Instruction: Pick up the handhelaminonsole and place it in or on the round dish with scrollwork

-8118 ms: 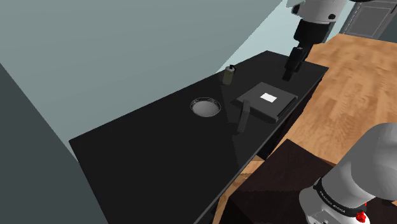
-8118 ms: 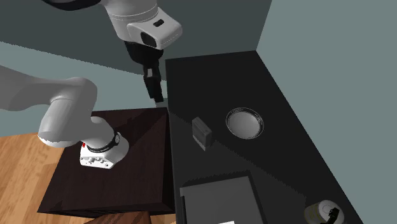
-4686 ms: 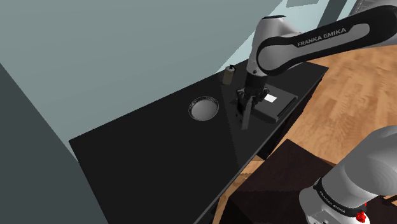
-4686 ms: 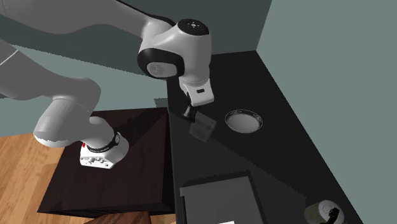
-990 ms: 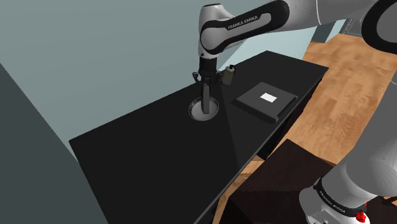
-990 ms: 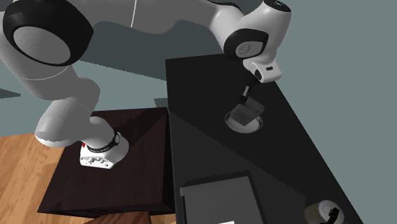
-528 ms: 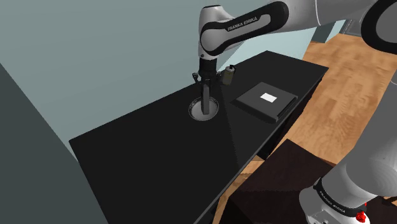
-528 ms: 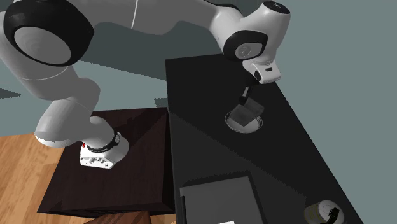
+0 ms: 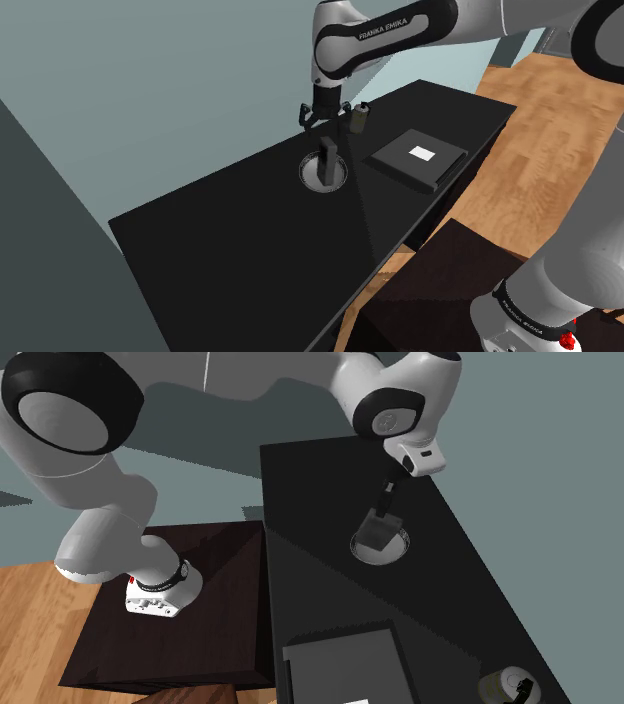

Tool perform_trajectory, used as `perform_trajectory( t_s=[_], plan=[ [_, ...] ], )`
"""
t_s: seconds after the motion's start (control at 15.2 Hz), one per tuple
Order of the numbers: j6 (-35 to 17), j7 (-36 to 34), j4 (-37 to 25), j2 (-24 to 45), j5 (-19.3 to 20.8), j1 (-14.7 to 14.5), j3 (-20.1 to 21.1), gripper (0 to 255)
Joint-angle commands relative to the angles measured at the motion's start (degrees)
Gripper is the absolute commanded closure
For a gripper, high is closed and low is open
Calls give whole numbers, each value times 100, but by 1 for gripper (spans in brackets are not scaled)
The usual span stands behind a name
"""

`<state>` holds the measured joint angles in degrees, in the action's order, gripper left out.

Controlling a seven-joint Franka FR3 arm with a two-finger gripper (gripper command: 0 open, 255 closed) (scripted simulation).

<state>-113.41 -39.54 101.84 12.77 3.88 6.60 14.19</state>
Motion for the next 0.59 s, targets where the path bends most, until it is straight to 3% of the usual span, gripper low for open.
perform_trajectory(
  t_s=[0.0,0.53],
  plan=[
    [311,26,-222,-87,-30,5,7,0],
    [455,33,-341,-112,-39,5,9,0]
  ],
)
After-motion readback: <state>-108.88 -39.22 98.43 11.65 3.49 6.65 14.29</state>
